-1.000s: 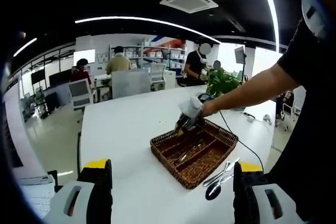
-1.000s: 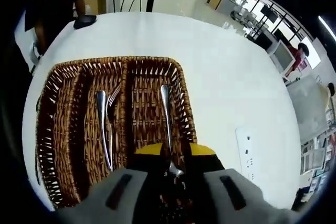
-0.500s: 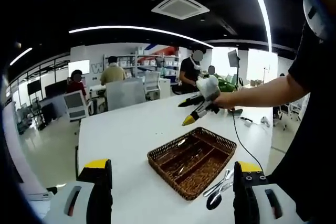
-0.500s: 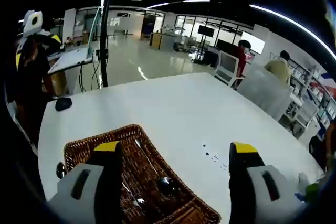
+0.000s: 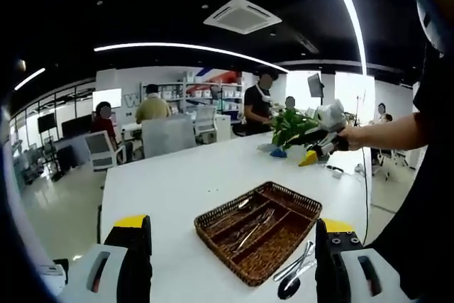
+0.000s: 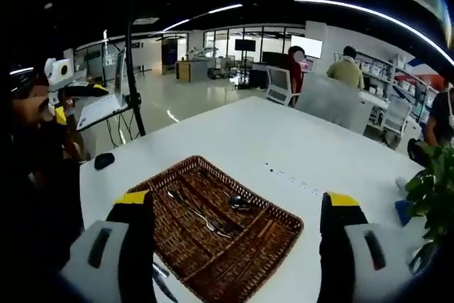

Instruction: Arrange the knives, forks, and spoons in their matching storage slots by inserting each utensil handle-first until every utensil is classified and aligned in the correct compartment

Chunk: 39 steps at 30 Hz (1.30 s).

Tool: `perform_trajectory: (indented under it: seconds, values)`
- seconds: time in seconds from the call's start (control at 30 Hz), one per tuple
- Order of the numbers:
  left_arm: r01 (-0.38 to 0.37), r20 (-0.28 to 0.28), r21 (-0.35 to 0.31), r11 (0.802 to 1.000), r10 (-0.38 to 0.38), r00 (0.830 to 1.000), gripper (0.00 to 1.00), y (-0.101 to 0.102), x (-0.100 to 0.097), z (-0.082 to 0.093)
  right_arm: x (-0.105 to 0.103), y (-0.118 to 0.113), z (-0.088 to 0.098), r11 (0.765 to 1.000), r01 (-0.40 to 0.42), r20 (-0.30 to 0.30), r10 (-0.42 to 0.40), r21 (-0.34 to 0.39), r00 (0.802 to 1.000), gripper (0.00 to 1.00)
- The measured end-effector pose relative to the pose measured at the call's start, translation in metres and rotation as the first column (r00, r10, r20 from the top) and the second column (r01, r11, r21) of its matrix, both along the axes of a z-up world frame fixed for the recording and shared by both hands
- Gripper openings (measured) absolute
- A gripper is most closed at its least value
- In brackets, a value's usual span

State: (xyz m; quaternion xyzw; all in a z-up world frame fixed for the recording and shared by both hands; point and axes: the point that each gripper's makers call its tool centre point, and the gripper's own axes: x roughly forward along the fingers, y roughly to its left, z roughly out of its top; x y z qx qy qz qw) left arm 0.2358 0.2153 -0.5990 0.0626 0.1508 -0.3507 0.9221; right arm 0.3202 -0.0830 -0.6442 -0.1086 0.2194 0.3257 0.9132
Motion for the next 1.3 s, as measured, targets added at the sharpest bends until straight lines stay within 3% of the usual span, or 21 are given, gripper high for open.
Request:
perform_trajectory:
  seconds: [0.13, 0.43, 0.5, 0.73, 0.87, 0.93, 1.03, 1.17, 1.3]
  values:
    - [-0.023, 0.001, -0.002, 1.0, 0.023, 1.0, 1.0, -0.01, -0.007, 0.001, -0.029, -0.016, 0.005, 1.0, 0.026, 0.01, -0.027, 0.015, 1.0, 0.99]
    - [-0.021, -0.004, 0.032, 0.999, 0.021, 1.0, 1.0, -0.044, -0.047, -0.009, -0.09, -0.046, 0.015, 0.998, 0.039, 0.026, -0.04, 0.043, 0.999, 0.99]
    - [-0.001, 0.015, 0.065, 0.998, 0.0, 1.0, 1.0, -0.051, -0.055, -0.01, -0.1, -0.049, 0.018, 0.999, 0.026, 0.04, -0.027, 0.042, 0.999, 0.99]
    - [0.01, 0.003, 0.057, 0.998, -0.01, 1.0, 1.0, -0.061, -0.066, -0.01, -0.127, -0.067, 0.008, 0.996, 0.076, 0.025, -0.077, 0.04, 0.997, 0.99]
    - [0.006, -0.01, 0.067, 0.998, -0.006, 1.0, 1.0, -0.059, -0.06, -0.014, -0.125, -0.072, 0.013, 0.994, 0.09, 0.033, -0.092, 0.055, 0.995, 0.99]
    - [0.028, -0.006, 0.087, 0.996, -0.028, 1.0, 1.0, -0.061, -0.058, -0.017, -0.121, -0.075, 0.02, 0.994, 0.1, 0.062, -0.103, 0.048, 0.993, 0.99]
    - [0.063, -0.005, 0.129, 0.99, -0.063, 0.998, 1.0, -0.064, -0.054, -0.015, -0.116, -0.076, 0.026, 0.99, 0.117, 0.051, -0.121, 0.082, 0.991, 0.99]
    - [0.112, -0.017, 0.168, 0.979, -0.111, 0.994, 1.0, -0.068, -0.047, -0.015, -0.112, -0.076, 0.029, 0.995, 0.09, 0.061, -0.092, 0.028, 0.994, 0.99]
    - [0.171, -0.053, 0.194, 0.966, -0.164, 0.985, 1.0, -0.074, -0.047, -0.013, -0.113, -0.079, 0.027, 0.995, 0.096, 0.041, -0.097, 0.021, 0.994, 0.99]
